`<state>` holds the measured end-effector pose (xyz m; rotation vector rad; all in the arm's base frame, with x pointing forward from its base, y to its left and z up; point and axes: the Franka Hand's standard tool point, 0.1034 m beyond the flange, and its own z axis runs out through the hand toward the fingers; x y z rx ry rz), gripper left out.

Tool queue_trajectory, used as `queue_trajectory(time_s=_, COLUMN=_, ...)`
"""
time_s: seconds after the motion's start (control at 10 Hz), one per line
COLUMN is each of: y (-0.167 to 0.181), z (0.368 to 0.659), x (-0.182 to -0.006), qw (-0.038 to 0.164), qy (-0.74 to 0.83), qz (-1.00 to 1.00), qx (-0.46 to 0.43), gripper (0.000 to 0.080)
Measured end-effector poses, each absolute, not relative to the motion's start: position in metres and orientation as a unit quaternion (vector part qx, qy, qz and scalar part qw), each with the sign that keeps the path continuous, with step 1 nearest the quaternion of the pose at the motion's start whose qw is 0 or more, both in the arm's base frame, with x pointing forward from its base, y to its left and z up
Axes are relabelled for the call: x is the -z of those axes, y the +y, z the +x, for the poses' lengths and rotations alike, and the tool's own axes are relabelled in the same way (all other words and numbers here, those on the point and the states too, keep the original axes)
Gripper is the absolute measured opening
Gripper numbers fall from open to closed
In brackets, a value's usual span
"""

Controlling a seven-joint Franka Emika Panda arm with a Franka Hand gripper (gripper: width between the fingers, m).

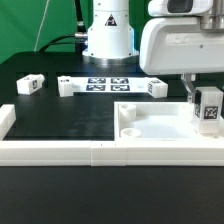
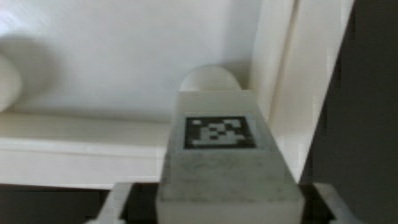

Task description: Assemble one leg

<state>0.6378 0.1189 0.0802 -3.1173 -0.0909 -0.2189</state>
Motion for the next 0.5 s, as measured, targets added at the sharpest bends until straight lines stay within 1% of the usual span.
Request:
queue_trajectory(time_s=0.1, y=0.1187, z=0.6376, x=-0.0796, qw=0.014, qy=0.03, qz=-0.997, qx=0.072, gripper=0.0291)
queue_trajectory(time_s=0.2, y=0.119, z=0.6376, x=-0.0792, qw=0.024, qy=0.116, qz=-0.99, qx=0.073, gripper=0.0291)
queue_trajectory(time_s=0.5, y=0.117, z=0.6368, x=-0.0784, qw=0.036, qy=0.298, qz=-0.951, qx=0.072, gripper=0.0291)
